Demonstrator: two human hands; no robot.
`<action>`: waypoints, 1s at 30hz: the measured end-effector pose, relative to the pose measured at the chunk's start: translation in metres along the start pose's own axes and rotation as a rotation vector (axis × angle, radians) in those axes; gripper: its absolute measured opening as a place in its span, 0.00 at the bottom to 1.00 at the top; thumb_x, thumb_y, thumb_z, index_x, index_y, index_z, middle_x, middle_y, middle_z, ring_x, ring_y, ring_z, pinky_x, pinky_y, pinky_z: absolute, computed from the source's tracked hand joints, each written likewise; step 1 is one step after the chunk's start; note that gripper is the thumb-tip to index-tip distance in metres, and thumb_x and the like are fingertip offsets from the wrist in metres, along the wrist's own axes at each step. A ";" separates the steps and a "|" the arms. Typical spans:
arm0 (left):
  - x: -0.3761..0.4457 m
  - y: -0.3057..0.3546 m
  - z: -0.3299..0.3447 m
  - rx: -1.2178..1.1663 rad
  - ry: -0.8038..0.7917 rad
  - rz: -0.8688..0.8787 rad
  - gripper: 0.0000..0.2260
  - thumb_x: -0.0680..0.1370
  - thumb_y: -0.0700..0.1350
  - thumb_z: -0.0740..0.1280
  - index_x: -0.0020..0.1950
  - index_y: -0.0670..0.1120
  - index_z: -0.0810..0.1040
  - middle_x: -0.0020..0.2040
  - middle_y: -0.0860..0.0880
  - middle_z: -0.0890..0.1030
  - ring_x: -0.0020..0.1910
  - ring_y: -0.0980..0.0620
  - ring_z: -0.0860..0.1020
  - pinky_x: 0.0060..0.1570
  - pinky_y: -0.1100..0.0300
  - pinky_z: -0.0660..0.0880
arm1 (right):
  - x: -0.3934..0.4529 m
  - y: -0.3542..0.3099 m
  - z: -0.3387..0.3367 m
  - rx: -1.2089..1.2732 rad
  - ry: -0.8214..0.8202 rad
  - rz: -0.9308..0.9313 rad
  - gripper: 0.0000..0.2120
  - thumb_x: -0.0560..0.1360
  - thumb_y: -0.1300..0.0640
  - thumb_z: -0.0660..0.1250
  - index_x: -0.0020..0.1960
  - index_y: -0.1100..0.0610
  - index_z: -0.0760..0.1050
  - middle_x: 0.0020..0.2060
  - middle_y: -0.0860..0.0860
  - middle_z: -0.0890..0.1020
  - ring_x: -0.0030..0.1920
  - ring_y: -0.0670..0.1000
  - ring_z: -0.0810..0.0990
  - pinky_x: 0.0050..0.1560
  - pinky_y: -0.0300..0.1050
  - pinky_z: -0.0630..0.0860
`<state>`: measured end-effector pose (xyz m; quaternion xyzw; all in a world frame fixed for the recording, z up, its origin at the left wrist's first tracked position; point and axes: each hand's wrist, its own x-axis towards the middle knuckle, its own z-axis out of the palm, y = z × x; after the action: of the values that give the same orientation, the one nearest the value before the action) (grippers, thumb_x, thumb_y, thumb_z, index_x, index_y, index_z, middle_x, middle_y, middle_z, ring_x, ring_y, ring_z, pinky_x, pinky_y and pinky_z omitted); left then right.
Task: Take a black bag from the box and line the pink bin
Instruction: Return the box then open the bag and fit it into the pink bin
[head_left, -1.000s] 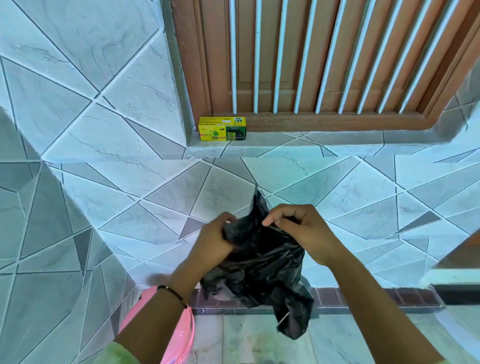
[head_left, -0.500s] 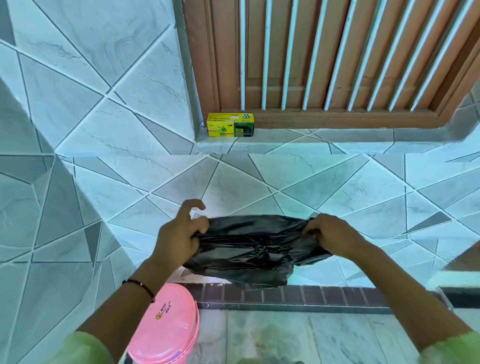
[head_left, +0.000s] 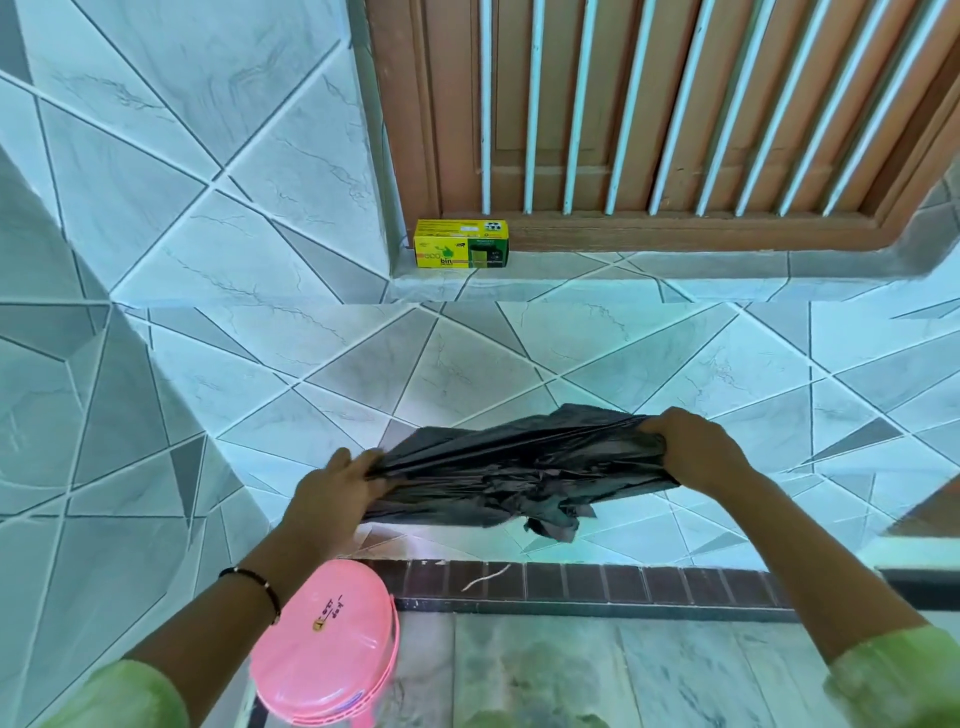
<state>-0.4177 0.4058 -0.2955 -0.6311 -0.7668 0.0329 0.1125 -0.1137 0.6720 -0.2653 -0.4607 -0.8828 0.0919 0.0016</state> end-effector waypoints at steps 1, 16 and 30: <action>0.001 -0.003 0.000 -0.017 -0.026 -0.133 0.25 0.69 0.38 0.68 0.63 0.58 0.74 0.56 0.50 0.80 0.51 0.46 0.73 0.33 0.57 0.77 | -0.002 -0.002 0.002 -0.014 -0.001 -0.010 0.24 0.74 0.63 0.57 0.64 0.42 0.72 0.56 0.53 0.75 0.55 0.60 0.77 0.52 0.50 0.74; -0.012 -0.006 0.019 -0.353 0.115 0.207 0.24 0.59 0.30 0.61 0.46 0.54 0.74 0.57 0.48 0.78 0.41 0.49 0.78 0.38 0.62 0.75 | -0.006 0.024 0.007 -0.119 -0.089 0.256 0.17 0.73 0.60 0.57 0.62 0.54 0.68 0.49 0.55 0.77 0.53 0.59 0.78 0.46 0.49 0.74; 0.014 -0.002 0.053 -1.434 0.115 -1.195 0.11 0.74 0.39 0.61 0.55 0.36 0.72 0.50 0.37 0.79 0.45 0.40 0.78 0.42 0.50 0.79 | -0.017 -0.023 0.034 -0.116 -0.054 0.099 0.17 0.74 0.59 0.58 0.62 0.50 0.70 0.53 0.55 0.75 0.54 0.60 0.78 0.50 0.50 0.74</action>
<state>-0.4336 0.4237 -0.3448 -0.0515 -0.7945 -0.5426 -0.2679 -0.1255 0.6393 -0.2930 -0.5005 -0.8624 0.0532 -0.0535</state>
